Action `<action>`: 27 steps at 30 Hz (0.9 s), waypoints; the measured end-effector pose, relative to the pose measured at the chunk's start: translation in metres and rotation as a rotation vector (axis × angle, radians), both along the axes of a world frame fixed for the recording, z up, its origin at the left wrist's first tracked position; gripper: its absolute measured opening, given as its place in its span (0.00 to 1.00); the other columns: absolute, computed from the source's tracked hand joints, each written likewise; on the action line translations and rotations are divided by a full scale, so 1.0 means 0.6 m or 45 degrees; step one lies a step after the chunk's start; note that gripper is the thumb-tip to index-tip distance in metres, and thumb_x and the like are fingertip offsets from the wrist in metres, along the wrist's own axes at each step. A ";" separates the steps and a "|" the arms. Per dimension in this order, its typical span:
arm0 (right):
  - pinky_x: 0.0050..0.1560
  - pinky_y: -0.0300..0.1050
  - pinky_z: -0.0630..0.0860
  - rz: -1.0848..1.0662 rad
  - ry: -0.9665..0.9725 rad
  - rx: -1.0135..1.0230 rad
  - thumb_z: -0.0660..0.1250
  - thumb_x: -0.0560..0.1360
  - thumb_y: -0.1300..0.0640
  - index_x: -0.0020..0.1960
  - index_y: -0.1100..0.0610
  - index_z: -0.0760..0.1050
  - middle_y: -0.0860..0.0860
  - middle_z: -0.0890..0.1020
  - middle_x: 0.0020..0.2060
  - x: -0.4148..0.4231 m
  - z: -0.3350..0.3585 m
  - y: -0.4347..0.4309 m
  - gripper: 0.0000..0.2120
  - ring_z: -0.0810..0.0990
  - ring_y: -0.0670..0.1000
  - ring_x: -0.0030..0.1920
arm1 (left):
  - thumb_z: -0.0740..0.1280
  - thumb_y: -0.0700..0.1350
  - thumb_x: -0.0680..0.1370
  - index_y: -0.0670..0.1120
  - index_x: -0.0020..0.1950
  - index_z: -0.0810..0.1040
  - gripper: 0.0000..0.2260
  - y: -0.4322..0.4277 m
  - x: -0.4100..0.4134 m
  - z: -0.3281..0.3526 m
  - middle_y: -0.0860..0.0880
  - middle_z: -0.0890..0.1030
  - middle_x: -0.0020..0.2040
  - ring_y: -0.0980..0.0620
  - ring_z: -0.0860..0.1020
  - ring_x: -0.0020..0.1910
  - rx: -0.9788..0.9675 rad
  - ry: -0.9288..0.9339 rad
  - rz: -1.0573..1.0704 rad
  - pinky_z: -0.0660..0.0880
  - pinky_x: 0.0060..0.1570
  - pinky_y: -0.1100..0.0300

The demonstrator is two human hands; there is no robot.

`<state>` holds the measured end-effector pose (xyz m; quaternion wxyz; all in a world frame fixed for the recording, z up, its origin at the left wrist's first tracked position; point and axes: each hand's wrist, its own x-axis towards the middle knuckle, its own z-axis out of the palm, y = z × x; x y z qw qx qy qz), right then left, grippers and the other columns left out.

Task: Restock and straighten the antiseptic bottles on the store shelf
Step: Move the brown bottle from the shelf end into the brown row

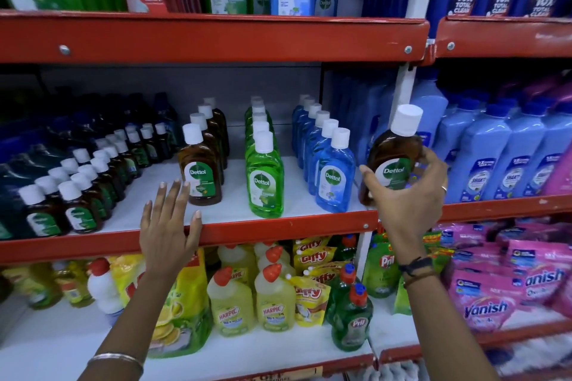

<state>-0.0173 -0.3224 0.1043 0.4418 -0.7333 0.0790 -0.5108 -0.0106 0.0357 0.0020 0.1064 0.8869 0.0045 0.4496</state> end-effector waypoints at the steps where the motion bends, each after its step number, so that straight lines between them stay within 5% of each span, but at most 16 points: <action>1: 0.48 0.46 0.72 0.056 0.010 0.021 0.78 0.59 0.40 0.64 0.57 0.68 0.55 0.77 0.59 -0.010 0.003 0.025 0.41 0.76 0.54 0.57 | 0.54 0.53 0.80 0.42 0.75 0.67 0.26 0.011 -0.004 0.000 0.41 0.70 0.73 0.42 0.63 0.75 -0.012 0.014 0.015 0.64 0.69 0.38; 11: 0.42 0.38 0.71 0.562 0.154 -0.015 0.79 0.56 0.38 0.60 0.50 0.67 0.44 0.75 0.50 -0.045 0.000 0.313 0.39 0.76 0.44 0.49 | 0.53 0.54 0.81 0.45 0.76 0.65 0.26 0.104 -0.023 0.003 0.43 0.68 0.75 0.41 0.64 0.76 0.021 0.087 0.106 0.64 0.69 0.38; 27: 0.47 0.52 0.77 0.452 0.407 -0.124 0.78 0.58 0.37 0.62 0.55 0.66 0.53 0.77 0.56 0.028 -0.048 0.489 0.41 0.79 0.56 0.55 | 0.48 0.56 0.82 0.47 0.75 0.67 0.25 0.122 -0.008 -0.007 0.45 0.69 0.75 0.45 0.62 0.76 0.125 0.016 0.112 0.64 0.69 0.41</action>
